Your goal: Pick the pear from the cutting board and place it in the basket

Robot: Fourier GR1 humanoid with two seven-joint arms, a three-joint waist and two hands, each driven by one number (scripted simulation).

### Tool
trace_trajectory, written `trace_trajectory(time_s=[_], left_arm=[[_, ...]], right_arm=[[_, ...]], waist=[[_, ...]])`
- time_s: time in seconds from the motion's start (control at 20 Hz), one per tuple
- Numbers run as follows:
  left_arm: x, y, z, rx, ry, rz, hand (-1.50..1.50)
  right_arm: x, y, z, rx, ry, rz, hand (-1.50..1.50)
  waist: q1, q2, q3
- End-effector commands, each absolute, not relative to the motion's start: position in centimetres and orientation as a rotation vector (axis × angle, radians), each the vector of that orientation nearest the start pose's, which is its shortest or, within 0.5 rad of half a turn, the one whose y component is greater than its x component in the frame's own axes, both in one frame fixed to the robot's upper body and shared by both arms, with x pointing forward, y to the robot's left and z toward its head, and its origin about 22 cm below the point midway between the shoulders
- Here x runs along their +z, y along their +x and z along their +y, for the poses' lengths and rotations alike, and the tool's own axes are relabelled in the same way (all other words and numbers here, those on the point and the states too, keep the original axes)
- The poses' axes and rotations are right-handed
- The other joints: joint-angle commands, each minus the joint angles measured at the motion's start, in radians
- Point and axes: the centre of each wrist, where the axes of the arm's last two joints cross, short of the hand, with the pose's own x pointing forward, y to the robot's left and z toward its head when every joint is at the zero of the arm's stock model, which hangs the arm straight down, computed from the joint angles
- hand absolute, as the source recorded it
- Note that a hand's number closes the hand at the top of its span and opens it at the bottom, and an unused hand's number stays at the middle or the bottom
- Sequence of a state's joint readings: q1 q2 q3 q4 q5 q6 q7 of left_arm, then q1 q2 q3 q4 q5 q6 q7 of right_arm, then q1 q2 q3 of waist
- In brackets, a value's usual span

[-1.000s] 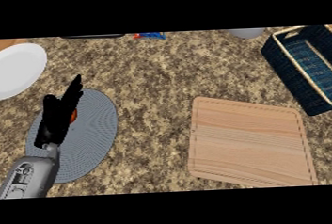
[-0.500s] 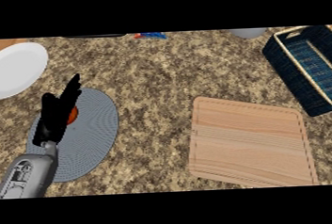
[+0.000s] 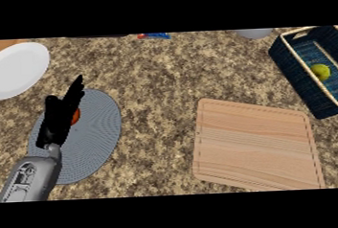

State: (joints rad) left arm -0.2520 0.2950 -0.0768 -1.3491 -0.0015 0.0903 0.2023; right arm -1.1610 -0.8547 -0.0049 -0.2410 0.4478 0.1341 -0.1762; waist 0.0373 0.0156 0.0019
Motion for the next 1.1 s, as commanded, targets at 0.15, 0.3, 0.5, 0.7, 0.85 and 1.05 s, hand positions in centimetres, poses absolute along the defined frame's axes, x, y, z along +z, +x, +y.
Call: trace_trajectory(time_s=[0.15, 0.3, 0.5, 0.7, 0.85, 1.05], left_arm=[[1.9, 30.0, 26.9, -0.239, 0.248, -1.380, 0.00], [3.9, 30.4, 27.8, -0.232, 0.251, -1.389, 0.00], [3.3, 29.9, 27.0, -0.216, 0.251, -1.392, 0.00], [2.4, 29.7, 26.3, -0.239, 0.251, -1.381, 0.00], [2.7, 30.1, 26.0, -0.227, 0.249, -1.369, 0.00], [3.0, 29.0, 26.6, -0.235, 0.241, -1.382, 0.00]], right_arm=[[23.0, 40.1, -46.5, 0.371, -0.930, -1.519, -1.50], [23.0, 39.2, -47.8, 0.260, -0.998, -1.539, -1.50], [25.1, 37.0, -50.6, 0.073, -1.029, -1.537, -1.50], [25.0, 34.2, -53.8, -0.078, -0.993, -1.497, -1.50], [26.0, 30.7, -56.9, -0.048, -0.987, -1.438, -1.50], [26.2, 25.7, -60.4, -0.073, -0.992, -1.466, -1.50]], waist=[[-0.002, 0.000, 0.000], [-0.002, -0.002, 0.001], [-0.009, -0.003, 0.000], [-0.009, 0.000, 0.001], [-0.017, -0.003, 0.001], [-0.008, 0.001, 0.005]])
